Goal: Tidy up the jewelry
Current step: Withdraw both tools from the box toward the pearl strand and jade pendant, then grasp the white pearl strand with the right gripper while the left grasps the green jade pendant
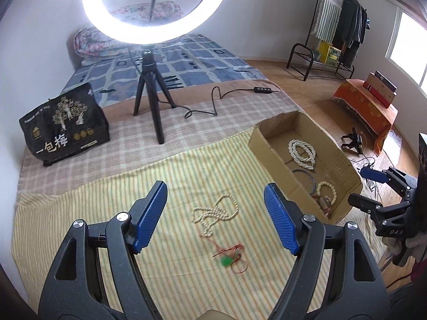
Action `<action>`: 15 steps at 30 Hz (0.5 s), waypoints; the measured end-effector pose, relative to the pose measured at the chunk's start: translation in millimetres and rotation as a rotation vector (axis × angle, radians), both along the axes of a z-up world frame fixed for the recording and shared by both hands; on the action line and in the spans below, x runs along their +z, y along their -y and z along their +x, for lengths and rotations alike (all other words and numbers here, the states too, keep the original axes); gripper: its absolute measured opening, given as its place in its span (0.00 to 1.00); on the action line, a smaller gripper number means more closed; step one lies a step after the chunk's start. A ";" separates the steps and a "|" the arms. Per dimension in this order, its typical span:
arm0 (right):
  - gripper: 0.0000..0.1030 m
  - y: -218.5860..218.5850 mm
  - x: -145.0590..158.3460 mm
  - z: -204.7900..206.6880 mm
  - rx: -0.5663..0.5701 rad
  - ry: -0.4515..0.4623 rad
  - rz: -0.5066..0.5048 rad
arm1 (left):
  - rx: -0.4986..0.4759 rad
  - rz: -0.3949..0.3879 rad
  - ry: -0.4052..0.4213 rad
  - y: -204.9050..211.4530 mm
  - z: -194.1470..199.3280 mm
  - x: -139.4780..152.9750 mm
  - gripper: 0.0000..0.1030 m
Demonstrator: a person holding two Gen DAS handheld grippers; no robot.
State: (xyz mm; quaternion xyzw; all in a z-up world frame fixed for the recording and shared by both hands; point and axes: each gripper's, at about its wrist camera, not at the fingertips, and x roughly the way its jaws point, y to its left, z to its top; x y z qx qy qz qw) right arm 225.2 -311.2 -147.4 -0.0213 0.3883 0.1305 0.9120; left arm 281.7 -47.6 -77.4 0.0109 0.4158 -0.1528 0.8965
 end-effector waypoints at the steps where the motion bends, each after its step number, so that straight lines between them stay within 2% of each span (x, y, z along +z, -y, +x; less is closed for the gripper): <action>1: 0.75 -4.1 -1.0 0.8 0.009 -0.009 0.004 | 0.003 0.000 -0.004 -3.2 -1.1 -1.7 0.75; 8: 0.75 -26.6 -0.9 4.0 0.074 -0.045 0.045 | 0.038 -0.015 -0.042 -33.2 -5.0 -17.0 0.75; 12: 0.75 -38.6 3.3 13.0 0.100 -0.061 0.064 | 0.032 -0.021 -0.066 -42.4 -13.5 -25.5 0.75; 15: 0.75 -48.7 3.3 27.4 0.118 -0.105 0.107 | 0.011 -0.030 -0.092 -44.4 -22.2 -33.4 0.72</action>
